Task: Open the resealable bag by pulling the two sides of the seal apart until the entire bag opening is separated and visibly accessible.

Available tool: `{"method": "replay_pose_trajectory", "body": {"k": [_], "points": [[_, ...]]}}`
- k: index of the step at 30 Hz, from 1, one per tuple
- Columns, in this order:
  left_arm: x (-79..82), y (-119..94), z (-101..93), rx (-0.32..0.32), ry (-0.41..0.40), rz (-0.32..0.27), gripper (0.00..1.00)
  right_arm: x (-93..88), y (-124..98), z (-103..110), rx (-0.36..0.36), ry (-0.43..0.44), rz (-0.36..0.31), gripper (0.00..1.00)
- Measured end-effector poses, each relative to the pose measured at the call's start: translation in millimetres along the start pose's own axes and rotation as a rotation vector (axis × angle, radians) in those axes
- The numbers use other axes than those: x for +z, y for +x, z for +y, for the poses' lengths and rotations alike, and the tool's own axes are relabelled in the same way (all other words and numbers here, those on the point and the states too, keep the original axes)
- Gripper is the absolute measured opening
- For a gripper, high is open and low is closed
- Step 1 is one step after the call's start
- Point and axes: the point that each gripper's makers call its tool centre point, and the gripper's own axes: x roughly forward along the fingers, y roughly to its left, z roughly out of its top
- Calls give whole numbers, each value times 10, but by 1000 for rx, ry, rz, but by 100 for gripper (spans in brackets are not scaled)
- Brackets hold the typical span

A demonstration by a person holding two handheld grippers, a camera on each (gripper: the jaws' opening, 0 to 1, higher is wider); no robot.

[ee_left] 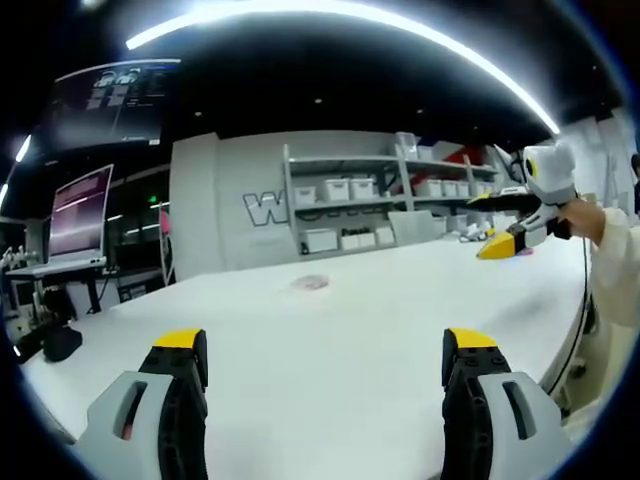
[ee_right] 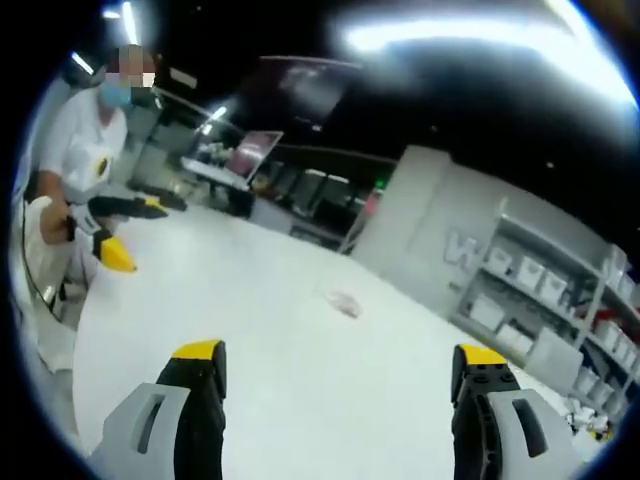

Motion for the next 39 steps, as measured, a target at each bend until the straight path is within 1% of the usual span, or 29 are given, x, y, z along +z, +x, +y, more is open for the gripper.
{"method": "replay_pose_trajectory", "body": {"k": [4, 11, 25, 29, 35, 39], "points": [[11, -3, 14, 1, 0, 0, 96, -8, 26, -19, 0, 27, -2, 94], [26, -5, 6, -2, -1, 1, 96, -1, 75, -7, 13, 45, -4, 94], [64, -17, 5, -2, -1, -2, 96, 104, 228, 9, 64, 80, -10, 94], [74, -29, 21, 1, -3, -6, 96, 127, 274, 29, 73, 78, -7, 94], [68, -36, 27, 3, -4, -5, 96, 193, 387, 66, 93, 65, -10, 94], [65, -43, 39, 6, -5, -6, 96, 191, 447, 74, 105, 86, -14, 94]]}}
